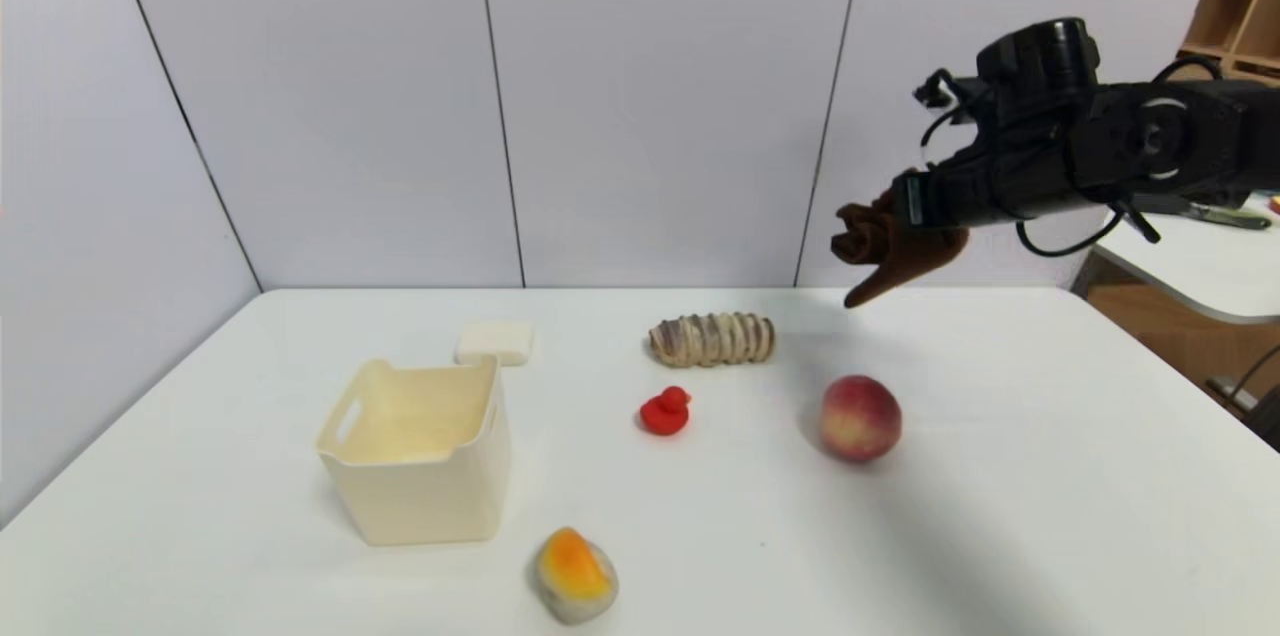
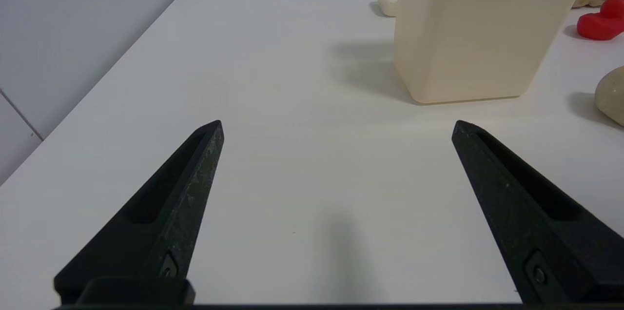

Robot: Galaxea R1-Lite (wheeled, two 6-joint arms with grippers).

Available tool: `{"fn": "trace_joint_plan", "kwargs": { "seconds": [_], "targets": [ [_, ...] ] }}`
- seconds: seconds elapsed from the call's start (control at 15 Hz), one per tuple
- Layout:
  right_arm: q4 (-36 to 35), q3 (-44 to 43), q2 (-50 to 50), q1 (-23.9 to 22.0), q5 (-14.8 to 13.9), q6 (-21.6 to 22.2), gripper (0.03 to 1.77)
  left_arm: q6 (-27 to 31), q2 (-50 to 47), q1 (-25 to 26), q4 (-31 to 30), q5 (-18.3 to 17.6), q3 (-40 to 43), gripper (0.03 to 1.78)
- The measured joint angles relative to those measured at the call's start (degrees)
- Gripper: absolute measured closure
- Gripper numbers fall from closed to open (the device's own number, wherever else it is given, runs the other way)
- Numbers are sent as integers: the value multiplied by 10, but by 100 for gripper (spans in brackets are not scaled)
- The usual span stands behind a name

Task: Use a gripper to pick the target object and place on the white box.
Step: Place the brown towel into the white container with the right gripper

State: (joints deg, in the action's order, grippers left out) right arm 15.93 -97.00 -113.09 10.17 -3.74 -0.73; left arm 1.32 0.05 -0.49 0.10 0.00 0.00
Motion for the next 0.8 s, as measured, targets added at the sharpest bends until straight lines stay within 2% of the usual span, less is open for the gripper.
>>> {"fn": "trace_joint_plan", "kwargs": {
  "seconds": [0.13, 0.4, 0.53, 0.8],
  "targets": [
    [9, -25, 16, 30, 2, 1, 151, 0, 0, 0, 0, 0, 0, 12],
    [83, -94, 19, 106, 9, 1, 151, 0, 0, 0, 0, 0, 0, 12],
    [86, -123, 1, 144, 13, 0, 151, 0, 0, 0, 0, 0, 0, 12],
    [81, -144, -38, 221, 53, -14, 151, 0, 0, 0, 0, 0, 0, 12]
  ]
}}
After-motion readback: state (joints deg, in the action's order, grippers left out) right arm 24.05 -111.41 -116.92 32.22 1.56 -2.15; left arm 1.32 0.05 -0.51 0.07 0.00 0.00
